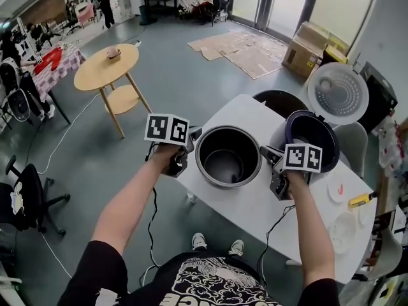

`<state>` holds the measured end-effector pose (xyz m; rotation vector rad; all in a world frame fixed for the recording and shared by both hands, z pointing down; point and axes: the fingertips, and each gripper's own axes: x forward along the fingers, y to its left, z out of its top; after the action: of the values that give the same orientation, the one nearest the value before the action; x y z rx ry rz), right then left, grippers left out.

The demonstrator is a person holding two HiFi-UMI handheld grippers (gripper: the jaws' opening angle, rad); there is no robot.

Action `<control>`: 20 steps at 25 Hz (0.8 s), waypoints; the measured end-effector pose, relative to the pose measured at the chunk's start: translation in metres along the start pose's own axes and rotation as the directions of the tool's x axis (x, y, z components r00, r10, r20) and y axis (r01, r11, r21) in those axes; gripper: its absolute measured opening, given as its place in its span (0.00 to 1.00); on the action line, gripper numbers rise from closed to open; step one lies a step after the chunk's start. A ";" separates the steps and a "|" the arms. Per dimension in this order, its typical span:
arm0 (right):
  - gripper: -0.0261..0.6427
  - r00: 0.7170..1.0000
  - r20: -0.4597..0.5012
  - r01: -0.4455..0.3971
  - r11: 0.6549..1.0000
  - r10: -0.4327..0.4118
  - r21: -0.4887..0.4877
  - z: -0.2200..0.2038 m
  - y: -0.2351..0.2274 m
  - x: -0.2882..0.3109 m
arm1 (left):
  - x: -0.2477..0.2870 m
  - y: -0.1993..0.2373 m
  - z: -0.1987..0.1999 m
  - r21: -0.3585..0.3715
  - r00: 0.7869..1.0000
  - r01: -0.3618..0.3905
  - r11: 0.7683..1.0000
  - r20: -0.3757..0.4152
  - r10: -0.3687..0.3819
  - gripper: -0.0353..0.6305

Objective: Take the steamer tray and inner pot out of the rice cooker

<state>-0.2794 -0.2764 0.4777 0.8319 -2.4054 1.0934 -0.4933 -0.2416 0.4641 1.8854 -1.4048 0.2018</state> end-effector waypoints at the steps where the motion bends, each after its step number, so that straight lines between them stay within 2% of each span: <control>1: 0.17 1.000 0.012 -0.001 1.000 0.001 -0.025 0.005 0.007 -0.003 | -0.004 -0.008 0.003 0.021 1.000 -0.004 1.000 0.009 0.004 0.10; 6: 0.17 0.994 0.081 -0.053 0.985 0.067 -0.162 0.048 0.052 -0.011 | -0.030 -0.041 0.033 0.107 0.992 -0.076 0.991 0.112 0.064 0.08; 13: 0.11 0.984 0.136 -0.068 0.940 0.119 -0.333 0.079 0.083 -0.033 | -0.056 -0.089 0.056 0.178 0.962 -0.163 0.971 0.246 0.116 0.07; 20: 0.08 0.967 0.166 -0.108 0.898 0.195 -0.426 0.096 0.114 -0.052 | -0.082 -0.113 0.056 0.174 0.923 -0.250 0.952 0.340 0.180 0.07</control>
<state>-0.3215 -0.2716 0.3259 0.6420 -2.7737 0.5234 -0.4432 -0.2045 0.3269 1.9998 -1.8833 0.1637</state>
